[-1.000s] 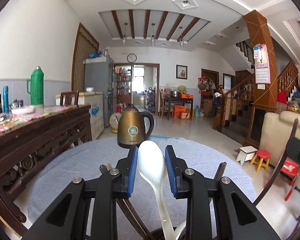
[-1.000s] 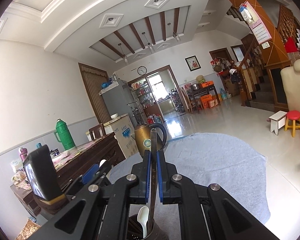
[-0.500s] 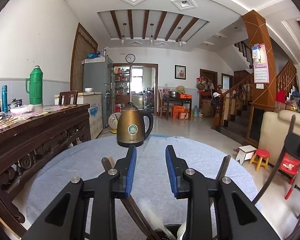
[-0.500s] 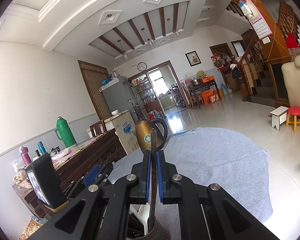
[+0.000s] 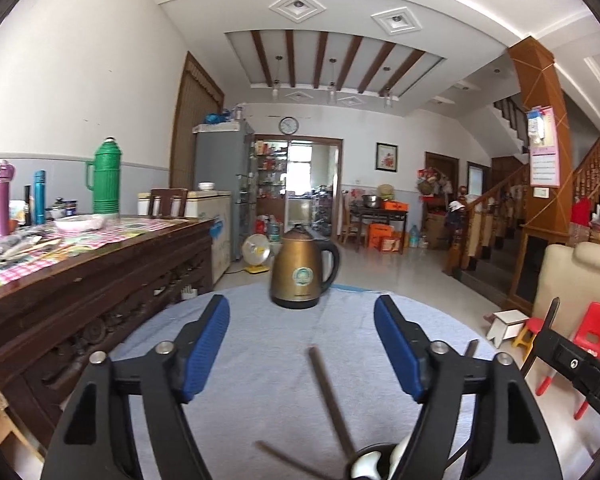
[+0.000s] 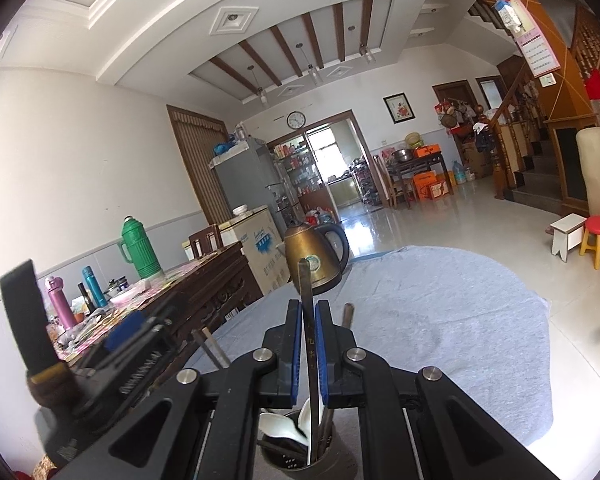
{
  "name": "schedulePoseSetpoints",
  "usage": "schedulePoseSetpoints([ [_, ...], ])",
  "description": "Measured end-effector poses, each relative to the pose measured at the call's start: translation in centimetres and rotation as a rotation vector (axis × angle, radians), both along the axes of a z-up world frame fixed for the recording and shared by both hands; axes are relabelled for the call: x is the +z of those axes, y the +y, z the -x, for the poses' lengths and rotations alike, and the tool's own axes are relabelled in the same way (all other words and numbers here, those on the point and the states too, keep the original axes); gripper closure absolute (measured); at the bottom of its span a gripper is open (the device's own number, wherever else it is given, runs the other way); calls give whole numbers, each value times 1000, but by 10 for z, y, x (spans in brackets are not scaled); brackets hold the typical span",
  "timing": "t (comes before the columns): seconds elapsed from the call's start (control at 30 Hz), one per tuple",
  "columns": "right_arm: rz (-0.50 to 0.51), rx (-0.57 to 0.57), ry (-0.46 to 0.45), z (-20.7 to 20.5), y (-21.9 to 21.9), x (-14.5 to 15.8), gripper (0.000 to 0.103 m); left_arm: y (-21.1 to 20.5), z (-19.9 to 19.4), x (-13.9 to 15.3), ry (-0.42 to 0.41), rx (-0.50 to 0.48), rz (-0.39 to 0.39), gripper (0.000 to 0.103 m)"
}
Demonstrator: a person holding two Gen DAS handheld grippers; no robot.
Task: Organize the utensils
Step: 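Raise both open tools up and back from the filled mesh cup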
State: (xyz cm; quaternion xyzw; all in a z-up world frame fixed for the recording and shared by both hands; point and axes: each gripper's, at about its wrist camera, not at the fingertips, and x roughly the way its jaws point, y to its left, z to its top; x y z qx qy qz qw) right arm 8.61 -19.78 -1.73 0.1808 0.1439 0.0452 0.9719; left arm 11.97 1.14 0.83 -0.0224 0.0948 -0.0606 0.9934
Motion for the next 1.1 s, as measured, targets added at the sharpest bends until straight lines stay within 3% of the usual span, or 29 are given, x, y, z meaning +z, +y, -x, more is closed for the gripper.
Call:
schedulePoseSetpoints([
  [0.23, 39, 38, 34, -6, 23, 1, 91, 28, 7, 8, 29, 51, -9, 17],
  [0.3, 33, 41, 57, -9, 24, 0, 61, 33, 10, 9, 39, 48, -10, 15],
  [0.33, 17, 38, 56, -8, 21, 1, 31, 35, 12, 8, 45, 42, -9, 14],
  [0.37, -6, 22, 23, -3, 16, 3, 25, 37, 12, 9, 54, 31, -9, 13],
  [0.43, -8, -12, -17, 6, 12, 8, 25, 39, 13, 11, 69, 13, -14, 10],
  [0.73, 39, -109, -43, 26, -4, 24, 25, 37, 29, 17, 140, -21, -56, 6],
  [1.1, 83, -132, -15, 49, -7, 31, 25, 46, 54, 30, 124, 35, -112, 4],
])
